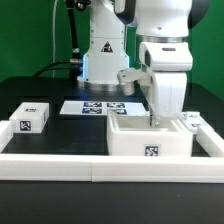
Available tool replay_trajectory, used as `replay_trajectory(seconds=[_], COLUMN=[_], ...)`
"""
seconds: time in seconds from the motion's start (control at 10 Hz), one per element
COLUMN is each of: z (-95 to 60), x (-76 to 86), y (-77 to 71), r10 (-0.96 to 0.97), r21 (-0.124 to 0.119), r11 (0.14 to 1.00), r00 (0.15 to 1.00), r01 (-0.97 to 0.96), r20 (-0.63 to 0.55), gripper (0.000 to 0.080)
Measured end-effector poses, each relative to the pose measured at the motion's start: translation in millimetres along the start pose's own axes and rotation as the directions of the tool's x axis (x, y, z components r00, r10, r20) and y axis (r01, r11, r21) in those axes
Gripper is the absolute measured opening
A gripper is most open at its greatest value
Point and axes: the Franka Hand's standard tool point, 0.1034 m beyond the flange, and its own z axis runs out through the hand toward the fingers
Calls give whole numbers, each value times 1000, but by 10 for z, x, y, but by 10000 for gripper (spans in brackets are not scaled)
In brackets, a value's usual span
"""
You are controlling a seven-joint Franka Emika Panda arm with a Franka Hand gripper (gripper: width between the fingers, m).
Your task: Assemble cabinet
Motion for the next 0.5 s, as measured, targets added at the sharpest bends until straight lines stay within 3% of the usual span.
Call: replay_trajectory(seconds=[0.5], z=[2], x=[298], y=[138], r10=[8], r21=[-13], r11=[1000], r00=[1000], r01=[-8], r20=[-9], gripper=[40])
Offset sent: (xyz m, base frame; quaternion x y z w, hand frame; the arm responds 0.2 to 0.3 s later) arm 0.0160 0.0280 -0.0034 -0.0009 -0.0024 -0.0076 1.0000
